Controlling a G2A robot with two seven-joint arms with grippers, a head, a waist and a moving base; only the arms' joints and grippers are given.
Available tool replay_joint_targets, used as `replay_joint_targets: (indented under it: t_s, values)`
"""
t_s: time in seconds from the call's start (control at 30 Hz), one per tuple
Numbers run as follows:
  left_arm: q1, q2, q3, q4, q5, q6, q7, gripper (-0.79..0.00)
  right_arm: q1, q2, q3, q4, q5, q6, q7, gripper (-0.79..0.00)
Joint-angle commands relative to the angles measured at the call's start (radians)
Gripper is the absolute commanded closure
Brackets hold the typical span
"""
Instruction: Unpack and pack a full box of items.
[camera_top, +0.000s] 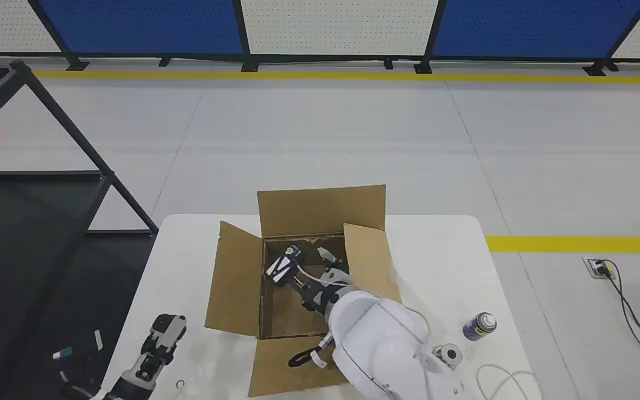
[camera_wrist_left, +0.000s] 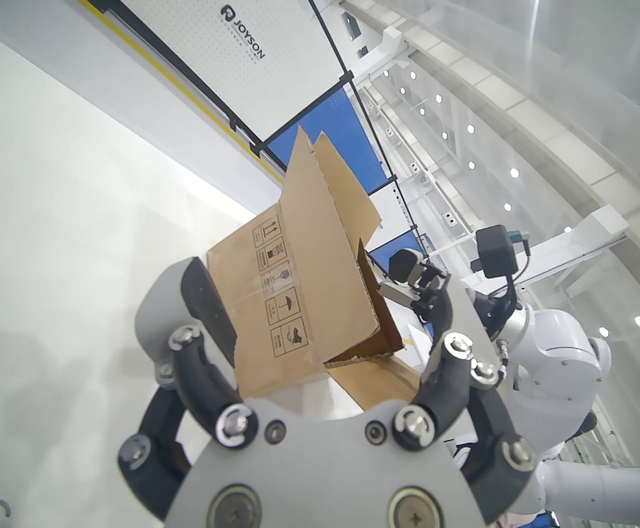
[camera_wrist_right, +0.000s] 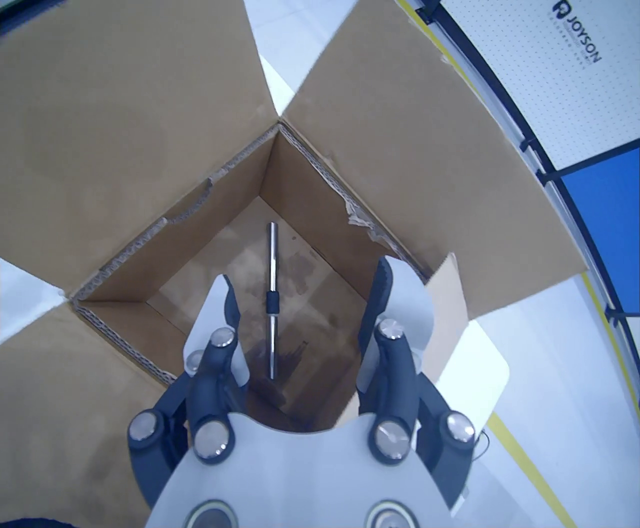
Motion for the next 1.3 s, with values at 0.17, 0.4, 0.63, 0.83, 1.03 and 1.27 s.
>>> replay_joint_targets:
  t_s: [0.17,0.4,0.63,0.83,1.03,1.27]
  values:
    - [-0.002,-0.001,0.031,-0.010,0.034,-0.002,-0.008,-0.785,-0.100,0.013,0.054,-0.048,-0.153,0.038,0.036,-0.785]
    - [-0.010,-0.001,0.053,-0.020,0.059,0.010,-0.008,-0.785,-0.137,0.009,0.074,-0.041,-0.281,0.088,0.073,-0.785]
    - [-0.017,-0.002,0.069,-0.021,0.075,0.022,-0.004,-0.785,-0.191,0.005,0.118,-0.090,-0.361,0.141,0.094,-0.785]
    - [-0.025,-0.002,0.088,-0.020,0.083,0.034,-0.006,-0.785,-0.249,0.005,0.156,-0.155,-0.380,0.127,0.072,-0.785]
    - [-0.024,-0.001,0.117,-0.028,0.102,0.014,-0.044,-0.785,-0.271,-0.001,0.171,-0.176,-0.418,0.127,0.072,-0.785]
    - [-0.006,0.000,0.140,-0.042,0.130,-0.004,-0.058,-0.767,-0.271,-0.011,0.188,-0.179,-0.430,0.116,0.075,-0.785]
